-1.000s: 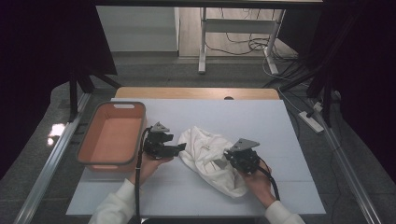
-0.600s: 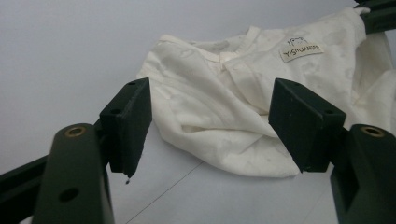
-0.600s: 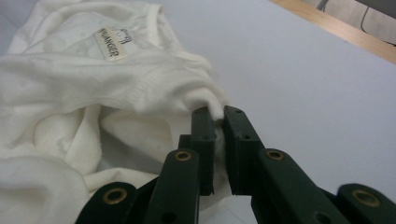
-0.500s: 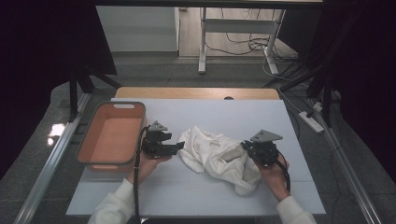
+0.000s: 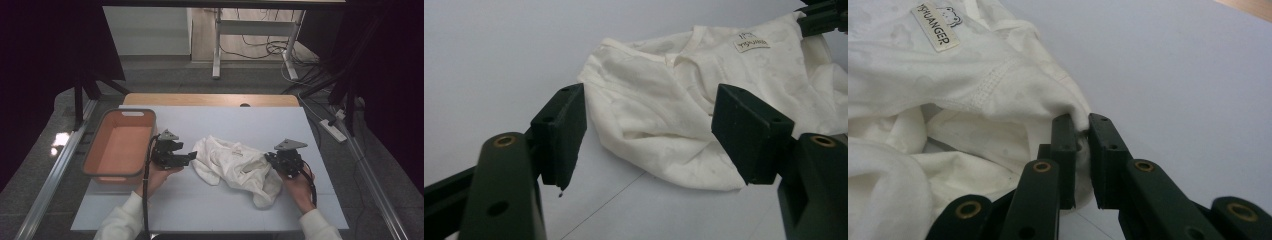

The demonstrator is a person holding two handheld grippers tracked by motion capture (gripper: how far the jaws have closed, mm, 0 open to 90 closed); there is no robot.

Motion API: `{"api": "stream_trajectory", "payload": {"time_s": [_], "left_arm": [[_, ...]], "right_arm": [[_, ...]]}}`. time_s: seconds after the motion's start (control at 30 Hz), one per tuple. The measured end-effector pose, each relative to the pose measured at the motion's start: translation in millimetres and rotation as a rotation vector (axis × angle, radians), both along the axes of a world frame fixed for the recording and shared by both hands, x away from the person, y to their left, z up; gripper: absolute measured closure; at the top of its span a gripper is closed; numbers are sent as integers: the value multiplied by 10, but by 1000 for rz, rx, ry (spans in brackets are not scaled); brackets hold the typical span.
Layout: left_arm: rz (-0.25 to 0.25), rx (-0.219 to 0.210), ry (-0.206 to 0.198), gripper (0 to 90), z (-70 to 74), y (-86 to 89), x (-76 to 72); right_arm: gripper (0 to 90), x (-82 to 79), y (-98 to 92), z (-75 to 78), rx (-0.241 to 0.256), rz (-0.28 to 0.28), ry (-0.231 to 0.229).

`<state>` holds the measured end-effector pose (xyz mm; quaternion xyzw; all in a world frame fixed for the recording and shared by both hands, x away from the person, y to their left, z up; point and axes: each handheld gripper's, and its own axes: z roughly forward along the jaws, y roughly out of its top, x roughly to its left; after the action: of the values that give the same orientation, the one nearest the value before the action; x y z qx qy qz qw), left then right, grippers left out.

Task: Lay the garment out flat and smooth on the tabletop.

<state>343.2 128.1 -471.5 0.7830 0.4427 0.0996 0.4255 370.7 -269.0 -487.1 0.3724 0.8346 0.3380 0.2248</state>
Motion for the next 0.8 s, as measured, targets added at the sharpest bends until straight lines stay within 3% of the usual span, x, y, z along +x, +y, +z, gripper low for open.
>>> {"api": "stream_trajectory", "payload": {"time_s": [0.07,0.17,0.23,0.33,0.43,0.63,0.8], "left_arm": [[2,-3,-2,308,7,-3,-4],[0,-2,-4,308,9,-6,-3],[0,0,-2,309,9,-9,3],[-1,1,-2,309,5,-16,17],[-2,2,1,308,-1,-36,38],[-10,-2,-2,308,9,-107,75],[-14,-3,3,308,1,-158,145]], "right_arm": [[793,-1,-20,14,8,0,4],[669,-29,-25,59,27,-4,-18],[562,-48,-29,117,68,-3,-32],[496,-69,-39,219,129,6,-53],[464,-57,-25,294,174,18,-43],[455,48,57,294,134,16,-29],[460,296,66,255,161,-8,-3]]}}
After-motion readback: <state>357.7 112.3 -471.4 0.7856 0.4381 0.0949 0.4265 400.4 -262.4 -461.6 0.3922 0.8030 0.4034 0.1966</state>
